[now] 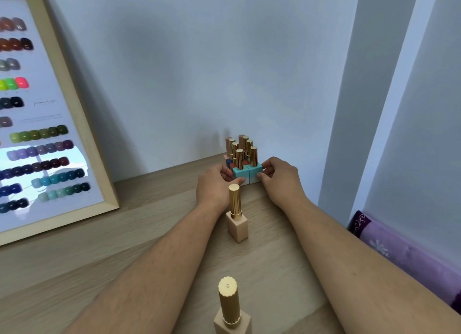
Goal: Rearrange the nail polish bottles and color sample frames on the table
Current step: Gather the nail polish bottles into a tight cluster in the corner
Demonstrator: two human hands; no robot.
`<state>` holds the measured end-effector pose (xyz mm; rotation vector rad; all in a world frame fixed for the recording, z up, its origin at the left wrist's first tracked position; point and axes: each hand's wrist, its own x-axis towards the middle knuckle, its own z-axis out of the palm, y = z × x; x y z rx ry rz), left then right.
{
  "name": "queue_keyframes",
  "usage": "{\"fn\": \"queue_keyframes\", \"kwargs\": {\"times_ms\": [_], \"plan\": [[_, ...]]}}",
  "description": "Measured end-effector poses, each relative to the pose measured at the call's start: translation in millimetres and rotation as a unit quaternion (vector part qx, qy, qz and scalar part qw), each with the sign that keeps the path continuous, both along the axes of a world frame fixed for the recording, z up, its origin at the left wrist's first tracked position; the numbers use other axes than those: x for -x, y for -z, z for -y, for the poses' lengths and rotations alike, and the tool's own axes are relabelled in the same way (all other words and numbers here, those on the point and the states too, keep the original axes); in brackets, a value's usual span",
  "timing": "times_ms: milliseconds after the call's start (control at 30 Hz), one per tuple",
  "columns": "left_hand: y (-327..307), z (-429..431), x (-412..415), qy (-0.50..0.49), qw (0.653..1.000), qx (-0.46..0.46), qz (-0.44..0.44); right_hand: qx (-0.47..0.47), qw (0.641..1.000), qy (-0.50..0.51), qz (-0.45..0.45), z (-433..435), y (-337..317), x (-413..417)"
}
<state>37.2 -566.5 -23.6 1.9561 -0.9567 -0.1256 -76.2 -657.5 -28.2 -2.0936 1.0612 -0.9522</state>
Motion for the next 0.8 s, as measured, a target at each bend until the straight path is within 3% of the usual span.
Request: {"fn": "queue_keyframes", "kwargs": {"times_ms": [667, 800], "plan": [[0.6, 6.3, -4.8, -0.020, 1.000, -0.001, 0.004, 0.007, 1.000, -0.007, -0.006, 5.0, -0.7, -5.9], [-2.2, -4.4, -0.3, -0.009, 0.999, 0.019, -0.034, -0.015, 0.999, -0.011, 0.031, -1.7, -3.3, 1.6]]}}
